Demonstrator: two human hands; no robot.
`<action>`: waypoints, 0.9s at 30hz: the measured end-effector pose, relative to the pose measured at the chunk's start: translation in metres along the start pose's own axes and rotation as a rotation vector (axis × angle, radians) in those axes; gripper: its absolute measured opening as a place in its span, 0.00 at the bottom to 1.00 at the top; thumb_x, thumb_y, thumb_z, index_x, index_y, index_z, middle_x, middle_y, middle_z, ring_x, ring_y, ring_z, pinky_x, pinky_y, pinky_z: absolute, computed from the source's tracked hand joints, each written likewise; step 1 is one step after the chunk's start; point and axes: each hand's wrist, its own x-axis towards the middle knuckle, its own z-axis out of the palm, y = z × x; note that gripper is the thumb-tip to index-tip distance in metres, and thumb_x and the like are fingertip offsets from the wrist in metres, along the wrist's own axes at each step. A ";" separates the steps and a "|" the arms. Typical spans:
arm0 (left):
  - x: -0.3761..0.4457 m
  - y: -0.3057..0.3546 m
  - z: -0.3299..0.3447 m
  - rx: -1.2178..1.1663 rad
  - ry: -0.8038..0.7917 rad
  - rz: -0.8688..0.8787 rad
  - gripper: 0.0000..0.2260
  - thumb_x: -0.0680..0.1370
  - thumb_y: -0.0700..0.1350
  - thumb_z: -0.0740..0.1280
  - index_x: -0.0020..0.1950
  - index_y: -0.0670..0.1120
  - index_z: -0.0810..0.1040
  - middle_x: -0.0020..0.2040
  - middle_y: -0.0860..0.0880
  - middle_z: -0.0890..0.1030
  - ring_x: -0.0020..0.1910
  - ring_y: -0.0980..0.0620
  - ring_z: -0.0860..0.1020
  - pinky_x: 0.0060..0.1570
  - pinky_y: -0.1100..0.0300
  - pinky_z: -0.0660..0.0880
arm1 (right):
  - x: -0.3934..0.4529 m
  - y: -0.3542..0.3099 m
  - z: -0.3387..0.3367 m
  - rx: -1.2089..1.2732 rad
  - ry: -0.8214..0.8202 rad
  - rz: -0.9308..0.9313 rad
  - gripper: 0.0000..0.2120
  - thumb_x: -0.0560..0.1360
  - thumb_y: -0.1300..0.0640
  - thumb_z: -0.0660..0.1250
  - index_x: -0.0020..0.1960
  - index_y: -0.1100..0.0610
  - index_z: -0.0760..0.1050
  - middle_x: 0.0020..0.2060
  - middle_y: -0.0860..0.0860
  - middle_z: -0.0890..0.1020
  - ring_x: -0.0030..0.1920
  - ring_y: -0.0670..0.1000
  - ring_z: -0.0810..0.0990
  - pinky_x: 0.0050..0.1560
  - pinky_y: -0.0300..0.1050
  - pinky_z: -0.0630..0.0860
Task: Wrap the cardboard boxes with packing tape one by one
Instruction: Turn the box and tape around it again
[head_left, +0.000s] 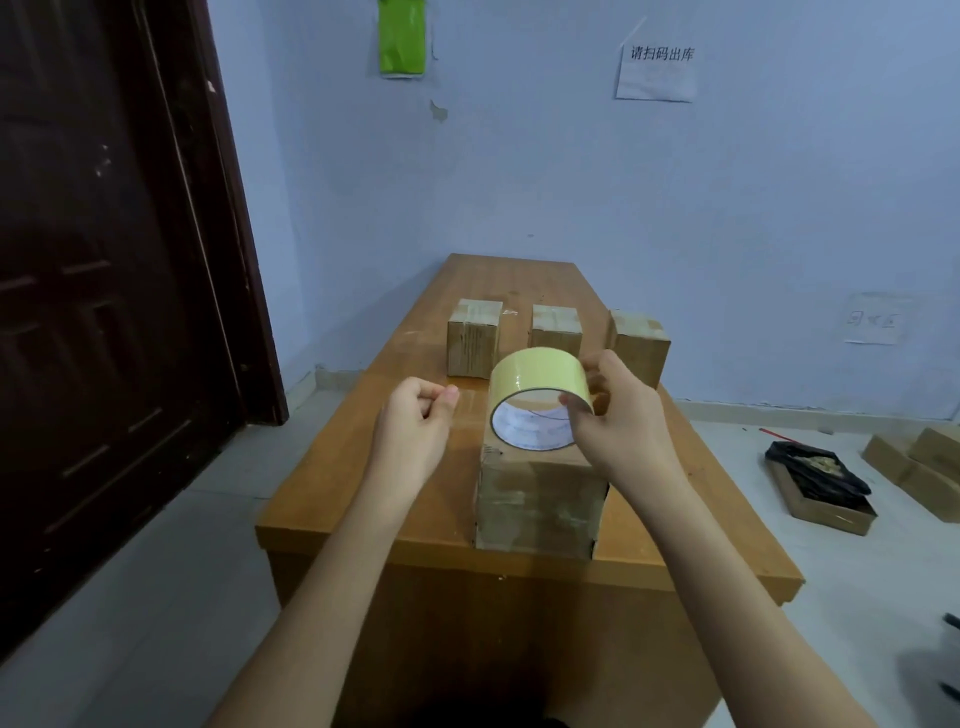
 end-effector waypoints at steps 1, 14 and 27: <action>0.000 -0.001 0.001 -0.017 -0.025 -0.013 0.07 0.79 0.49 0.62 0.44 0.48 0.73 0.36 0.51 0.78 0.36 0.56 0.76 0.32 0.63 0.68 | -0.002 0.000 -0.001 -0.049 0.025 -0.042 0.13 0.75 0.60 0.68 0.58 0.54 0.71 0.42 0.45 0.75 0.41 0.46 0.73 0.32 0.30 0.64; -0.004 -0.022 0.023 -0.181 -0.077 -0.164 0.13 0.79 0.52 0.61 0.38 0.46 0.71 0.31 0.51 0.72 0.30 0.56 0.70 0.31 0.62 0.65 | 0.007 0.008 0.022 0.464 -0.076 -0.023 0.19 0.76 0.65 0.61 0.52 0.40 0.75 0.45 0.33 0.80 0.50 0.35 0.76 0.43 0.26 0.73; -0.008 -0.041 0.049 -0.149 -0.096 -0.219 0.14 0.80 0.50 0.60 0.38 0.46 0.71 0.37 0.44 0.78 0.37 0.48 0.76 0.37 0.56 0.70 | 0.003 0.014 0.026 0.496 -0.035 0.042 0.25 0.74 0.69 0.60 0.52 0.38 0.76 0.45 0.33 0.80 0.49 0.42 0.78 0.35 0.45 0.82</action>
